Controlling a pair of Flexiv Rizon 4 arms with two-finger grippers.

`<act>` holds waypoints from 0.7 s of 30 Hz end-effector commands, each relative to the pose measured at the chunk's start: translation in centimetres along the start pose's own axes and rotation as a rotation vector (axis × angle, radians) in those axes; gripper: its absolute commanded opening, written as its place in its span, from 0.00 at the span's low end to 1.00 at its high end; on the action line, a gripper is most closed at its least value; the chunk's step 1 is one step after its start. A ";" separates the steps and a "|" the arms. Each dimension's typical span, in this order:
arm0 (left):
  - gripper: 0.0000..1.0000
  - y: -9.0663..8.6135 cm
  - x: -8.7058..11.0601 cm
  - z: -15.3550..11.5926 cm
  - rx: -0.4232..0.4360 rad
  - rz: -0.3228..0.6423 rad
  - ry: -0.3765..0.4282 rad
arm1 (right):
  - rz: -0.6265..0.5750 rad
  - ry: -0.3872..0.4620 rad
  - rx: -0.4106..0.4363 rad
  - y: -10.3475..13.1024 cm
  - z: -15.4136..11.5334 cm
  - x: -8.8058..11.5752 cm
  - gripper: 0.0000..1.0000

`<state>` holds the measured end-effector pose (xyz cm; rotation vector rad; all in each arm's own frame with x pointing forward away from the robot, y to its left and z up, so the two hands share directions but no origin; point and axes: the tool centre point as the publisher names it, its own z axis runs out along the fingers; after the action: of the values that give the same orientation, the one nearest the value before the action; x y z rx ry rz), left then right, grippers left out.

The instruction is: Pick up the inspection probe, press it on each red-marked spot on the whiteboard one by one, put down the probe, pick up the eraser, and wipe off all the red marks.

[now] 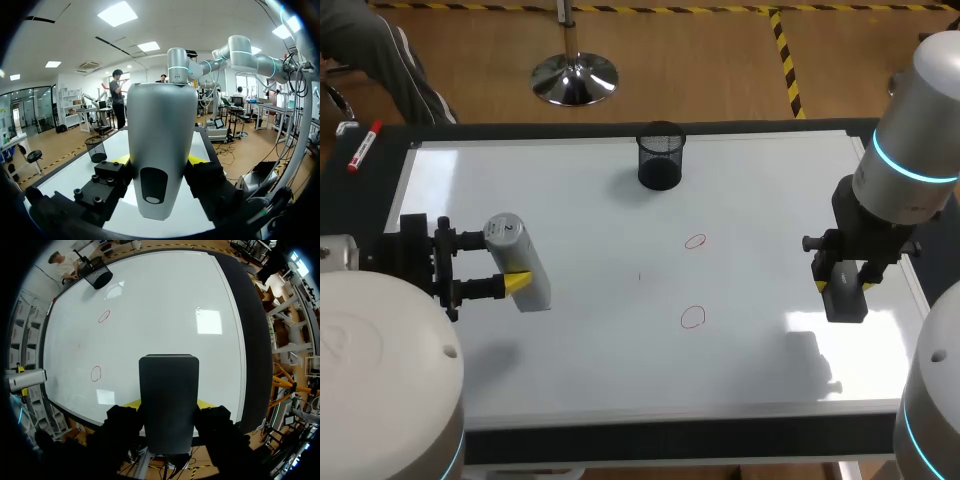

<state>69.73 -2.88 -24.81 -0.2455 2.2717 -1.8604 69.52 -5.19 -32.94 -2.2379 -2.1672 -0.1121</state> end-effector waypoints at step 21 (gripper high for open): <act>0.00 0.0 0.1 0.0 0.003 0.002 -0.002 | 0.092 -0.039 -0.005 -3.4 0.5 4.1 0.00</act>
<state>69.73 -2.88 -24.81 -0.2454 2.2716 -1.8607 66.52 -2.18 -33.36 -2.3289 -2.0608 -0.1071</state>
